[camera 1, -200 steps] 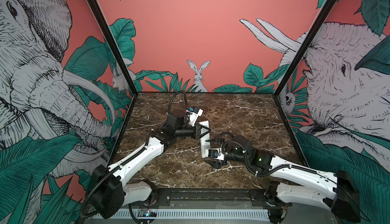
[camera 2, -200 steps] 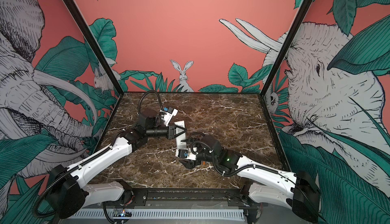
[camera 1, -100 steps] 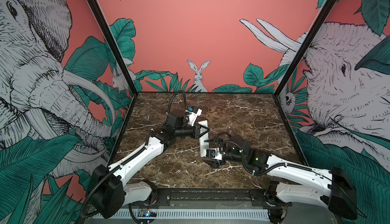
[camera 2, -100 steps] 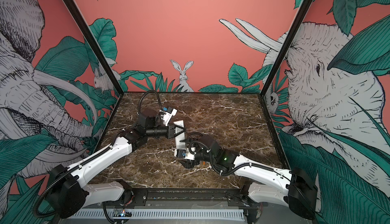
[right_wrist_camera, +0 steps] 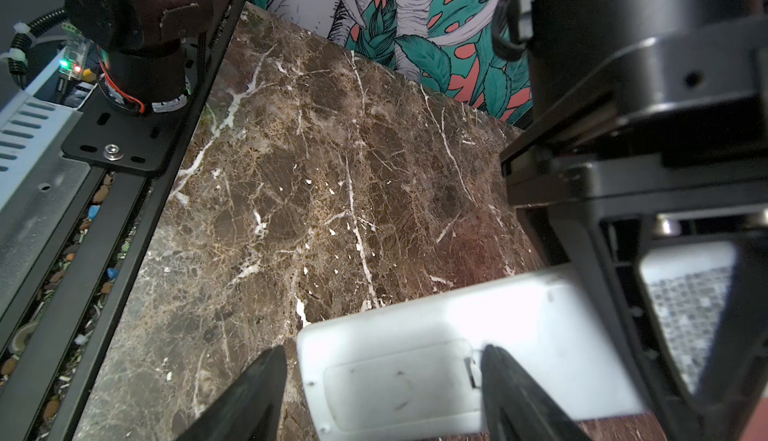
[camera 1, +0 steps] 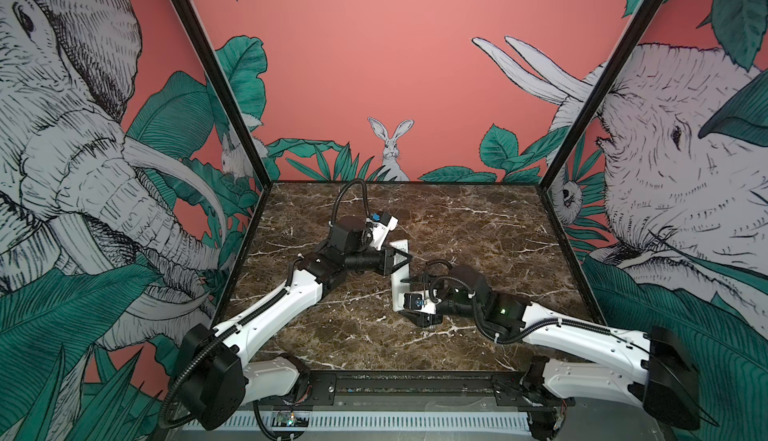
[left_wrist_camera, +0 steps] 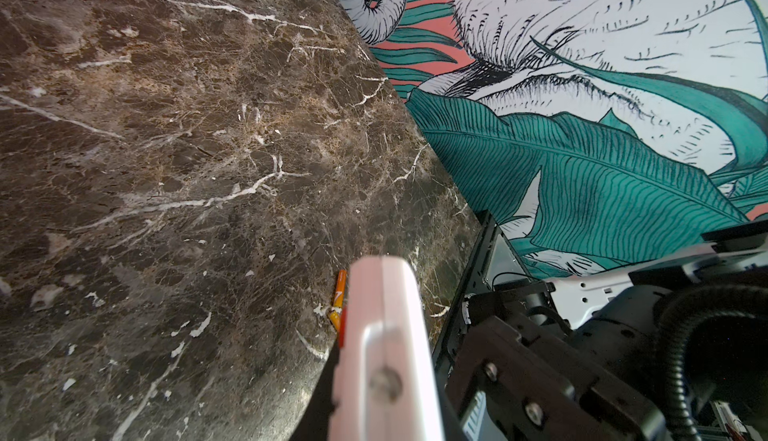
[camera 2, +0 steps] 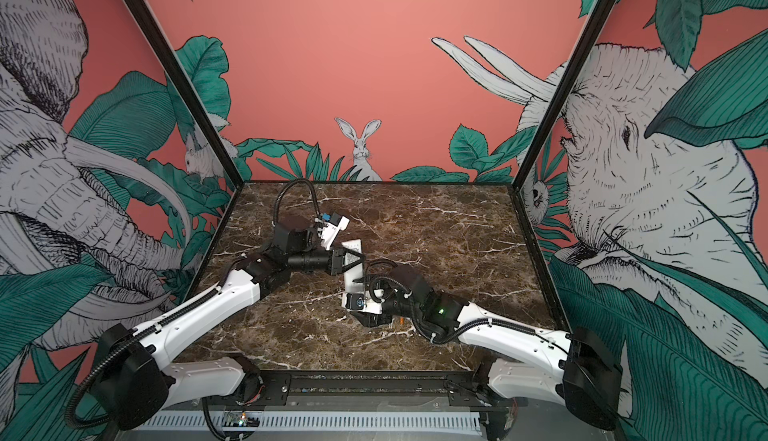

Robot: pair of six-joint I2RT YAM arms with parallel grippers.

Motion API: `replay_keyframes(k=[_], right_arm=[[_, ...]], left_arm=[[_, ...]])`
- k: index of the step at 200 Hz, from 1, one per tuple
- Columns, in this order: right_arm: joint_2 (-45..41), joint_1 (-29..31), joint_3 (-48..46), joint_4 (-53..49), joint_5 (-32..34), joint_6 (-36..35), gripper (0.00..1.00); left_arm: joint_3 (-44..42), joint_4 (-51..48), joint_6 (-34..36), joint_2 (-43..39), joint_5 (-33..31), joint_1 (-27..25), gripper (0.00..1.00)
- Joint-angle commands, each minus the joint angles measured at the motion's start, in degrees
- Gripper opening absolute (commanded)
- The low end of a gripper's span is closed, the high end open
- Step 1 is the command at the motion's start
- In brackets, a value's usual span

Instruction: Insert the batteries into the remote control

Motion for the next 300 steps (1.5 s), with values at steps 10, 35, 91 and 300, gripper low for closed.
replay_keyframes(k=[10, 35, 91, 300], right_arm=[[1.1, 1.0, 0.5, -5.6, -1.7, 0.3, 0.68], [1.0, 1.2, 0.8, -6.3, -1.8, 0.2, 0.64], [0.5, 1.7, 1.2, -7.4, -2.0, 0.1, 0.57], [0.3, 2.0, 3.5, -2.9, 3.7, -2.8, 0.72]], left_arm=[[1.7, 2.1, 0.3, -0.8, 1.6, -0.4, 0.0], [2.1, 0.9, 0.9, -0.6, 0.7, -0.4, 0.0], [2.6, -2.0, 2.3, -0.3, -1.6, -0.3, 0.0], [1.6, -1.3, 2.0, 0.1, 1.3, -0.3, 0.0]])
